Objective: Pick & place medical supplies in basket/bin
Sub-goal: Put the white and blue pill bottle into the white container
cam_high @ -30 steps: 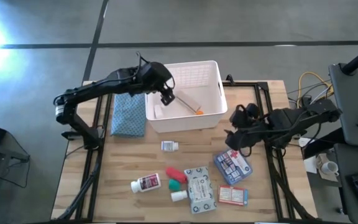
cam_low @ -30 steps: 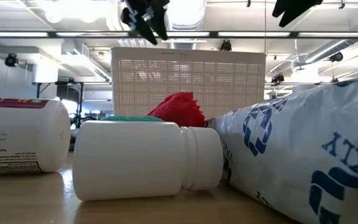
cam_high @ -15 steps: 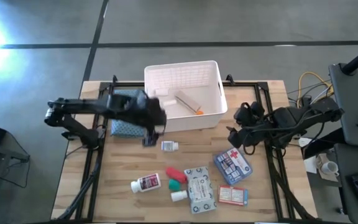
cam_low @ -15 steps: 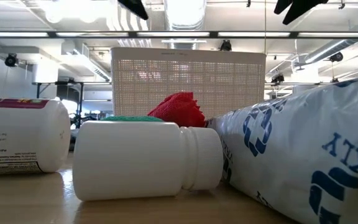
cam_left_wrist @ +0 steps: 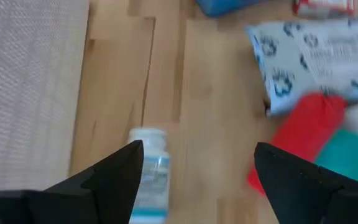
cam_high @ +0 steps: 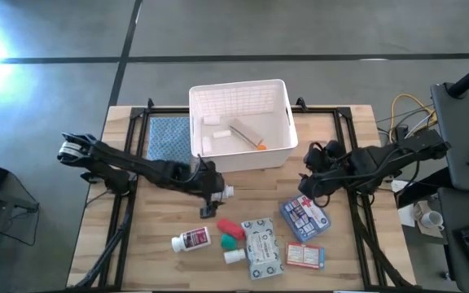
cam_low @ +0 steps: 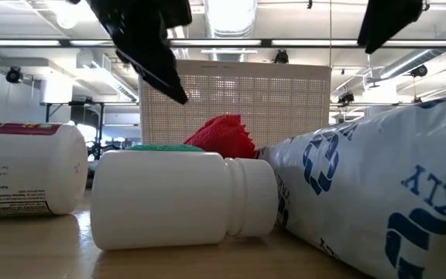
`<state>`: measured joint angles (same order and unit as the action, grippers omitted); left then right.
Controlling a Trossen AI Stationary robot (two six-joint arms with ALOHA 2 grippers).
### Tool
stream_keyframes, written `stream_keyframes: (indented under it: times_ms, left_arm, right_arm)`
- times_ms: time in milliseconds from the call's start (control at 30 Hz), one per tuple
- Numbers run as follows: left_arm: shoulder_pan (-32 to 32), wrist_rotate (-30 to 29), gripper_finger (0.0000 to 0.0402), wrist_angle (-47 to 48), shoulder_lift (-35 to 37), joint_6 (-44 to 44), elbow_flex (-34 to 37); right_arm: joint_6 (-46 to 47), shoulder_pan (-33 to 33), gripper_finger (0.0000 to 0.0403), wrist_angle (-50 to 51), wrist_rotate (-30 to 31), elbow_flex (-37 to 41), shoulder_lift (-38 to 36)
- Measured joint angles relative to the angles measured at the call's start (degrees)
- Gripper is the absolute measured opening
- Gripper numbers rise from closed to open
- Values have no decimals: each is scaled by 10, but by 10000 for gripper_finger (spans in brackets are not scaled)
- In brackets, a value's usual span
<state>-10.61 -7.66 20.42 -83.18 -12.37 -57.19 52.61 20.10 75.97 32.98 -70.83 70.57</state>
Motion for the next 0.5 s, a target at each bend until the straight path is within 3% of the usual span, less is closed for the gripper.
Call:
stream_keyframes:
  times_ms: [233,400,500]
  left_arm:
    - [0,-64,283,-104,-5,-5,83]
    - [1,-68,283,-139,-51,9,89]
    - [1,-101,283,-138,-98,21,72]
  right_arm:
    - [7,0,324,-1,-5,13,0]
    - [5,0,325,-1,-5,14,0]
    - [3,0,325,0,-5,16,0]
